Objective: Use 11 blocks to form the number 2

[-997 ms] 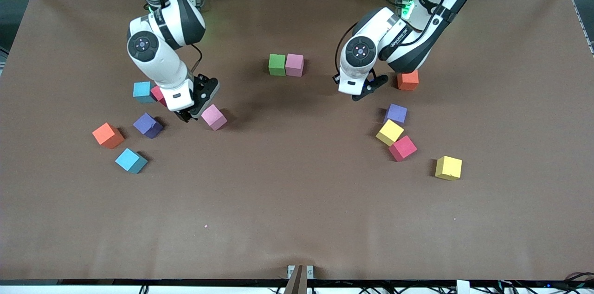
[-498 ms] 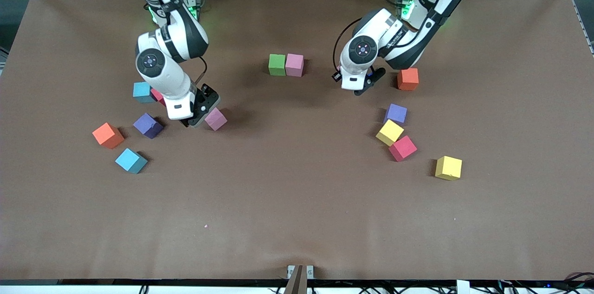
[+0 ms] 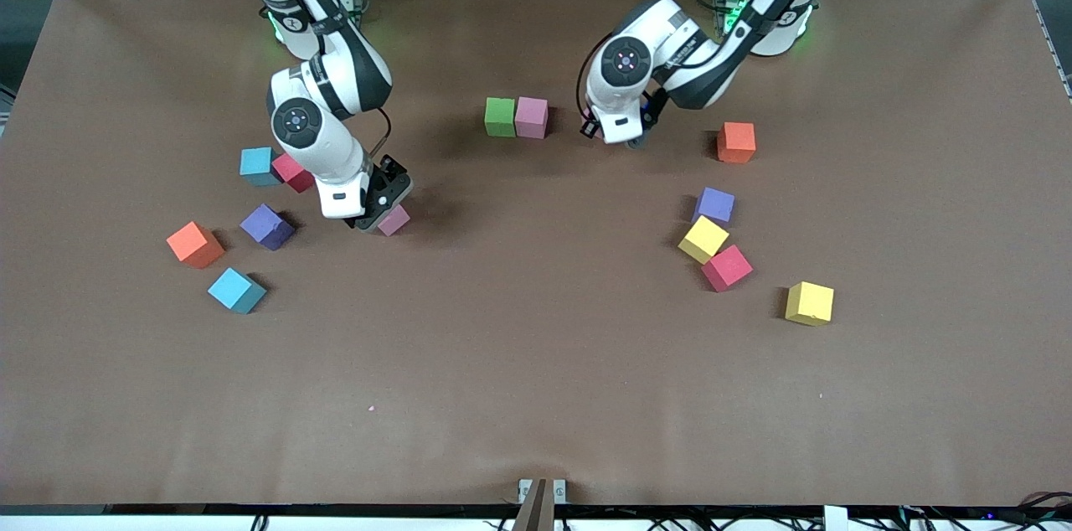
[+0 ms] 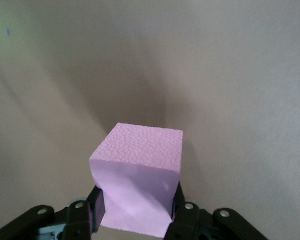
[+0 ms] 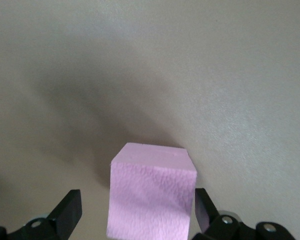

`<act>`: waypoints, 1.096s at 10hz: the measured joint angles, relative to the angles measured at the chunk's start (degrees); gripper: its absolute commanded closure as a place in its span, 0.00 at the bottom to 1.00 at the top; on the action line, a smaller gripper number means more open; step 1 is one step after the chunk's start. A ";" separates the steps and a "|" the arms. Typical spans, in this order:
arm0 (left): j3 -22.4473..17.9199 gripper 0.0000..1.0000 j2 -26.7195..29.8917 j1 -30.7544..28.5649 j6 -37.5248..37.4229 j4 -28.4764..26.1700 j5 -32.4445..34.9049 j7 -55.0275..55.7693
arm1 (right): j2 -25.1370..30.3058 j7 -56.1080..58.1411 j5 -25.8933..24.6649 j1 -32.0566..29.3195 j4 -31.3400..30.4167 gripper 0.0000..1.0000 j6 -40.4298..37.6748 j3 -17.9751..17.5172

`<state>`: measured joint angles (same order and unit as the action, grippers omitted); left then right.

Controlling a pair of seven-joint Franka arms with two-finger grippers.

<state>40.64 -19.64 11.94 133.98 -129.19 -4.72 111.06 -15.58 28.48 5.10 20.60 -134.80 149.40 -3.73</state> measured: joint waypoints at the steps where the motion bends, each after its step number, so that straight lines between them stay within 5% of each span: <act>1: 0.00 1.00 -0.76 0.82 1.58 -0.30 0.00 2.64 | -1.15 0.00 0.06 -0.02 0.02 0.00 1.37 0.01; 5: -0.26 1.00 -2.38 0.79 6.97 -1.56 -0.03 13.66 | -3.43 0.01 0.06 -0.12 0.08 0.00 3.50 0.09; 11: -0.17 1.00 -2.60 1.06 11.16 -2.56 -0.03 21.11 | -5.03 0.87 0.08 -1.04 0.10 0.21 3.67 0.44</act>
<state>40.47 -22.24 13.00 145.14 -131.74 -4.75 132.17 -20.62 29.36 5.18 19.57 -134.70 153.07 -3.28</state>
